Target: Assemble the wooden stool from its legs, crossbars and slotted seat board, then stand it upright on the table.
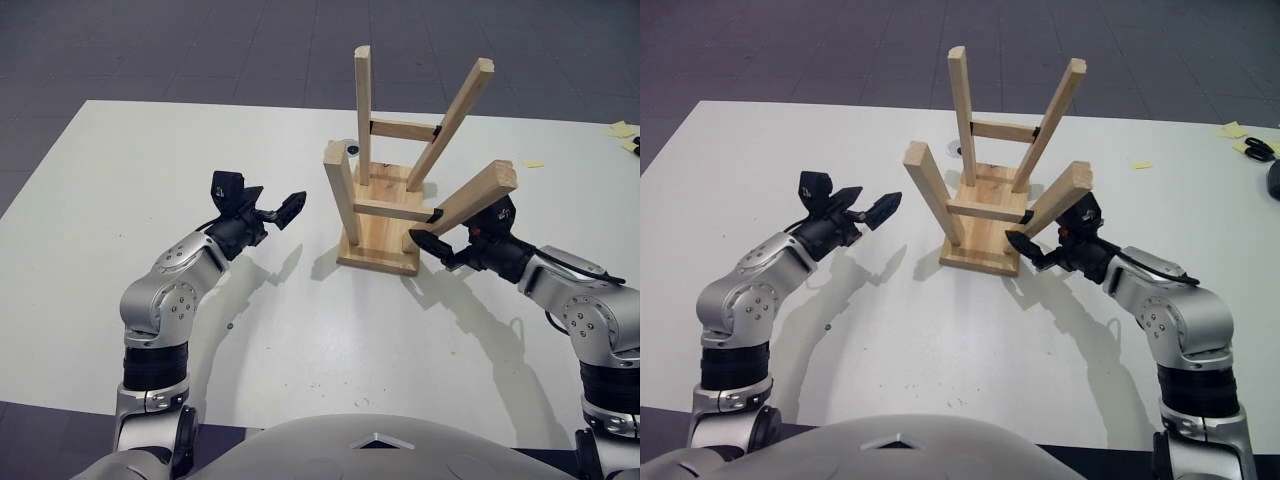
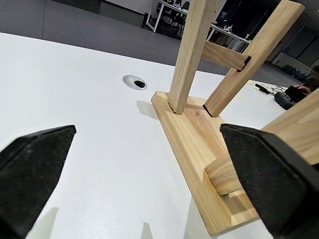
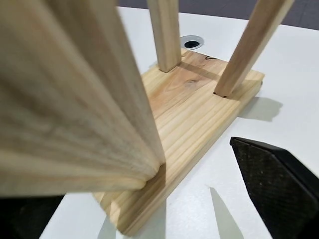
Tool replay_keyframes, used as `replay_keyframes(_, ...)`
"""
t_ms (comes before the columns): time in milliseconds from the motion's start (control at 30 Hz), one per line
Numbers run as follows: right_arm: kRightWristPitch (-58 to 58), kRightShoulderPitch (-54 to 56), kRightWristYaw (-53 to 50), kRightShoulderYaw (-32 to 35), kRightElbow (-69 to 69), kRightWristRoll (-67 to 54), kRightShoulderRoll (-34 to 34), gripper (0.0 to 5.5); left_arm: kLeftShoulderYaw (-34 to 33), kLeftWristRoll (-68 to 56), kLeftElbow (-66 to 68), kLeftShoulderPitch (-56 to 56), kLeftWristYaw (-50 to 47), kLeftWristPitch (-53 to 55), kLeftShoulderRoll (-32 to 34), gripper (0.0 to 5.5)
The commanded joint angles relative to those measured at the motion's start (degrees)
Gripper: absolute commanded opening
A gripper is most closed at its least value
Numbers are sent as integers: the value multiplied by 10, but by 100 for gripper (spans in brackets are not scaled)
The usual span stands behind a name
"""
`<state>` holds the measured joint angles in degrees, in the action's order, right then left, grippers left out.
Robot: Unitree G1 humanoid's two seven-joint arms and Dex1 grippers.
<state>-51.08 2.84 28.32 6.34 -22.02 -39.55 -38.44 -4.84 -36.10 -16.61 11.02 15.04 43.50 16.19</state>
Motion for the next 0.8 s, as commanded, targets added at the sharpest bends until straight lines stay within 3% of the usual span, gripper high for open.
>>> replay_keyframes(33,-35,-77,86,31,-17,-58,-37,540,6,15,-7,8,-9,-3,-9,538)
replay_keyframes(100,8,-109,112,35,12,-15,-64,540,15,24,-29,0,-7,-6,-2,538)
replay_keyframes(200,97,-107,38,43,89,102,-62,540,1,60,-53,-14,-28,-15,23,538)
replay_keyframes(367,177,-37,-155,57,93,180,89,540,22,159,-28,9,-91,-81,-1,538)
replay_keyframes(533,233,-34,-222,38,64,184,215,540,62,190,3,17,-107,-126,-63,538)
replay_keyframes(700,248,-36,-235,49,55,185,248,540,67,200,15,22,-99,-139,-78,538)
replay_keyframes(800,265,-39,-252,89,59,192,245,540,54,211,13,13,-97,-145,-67,538)
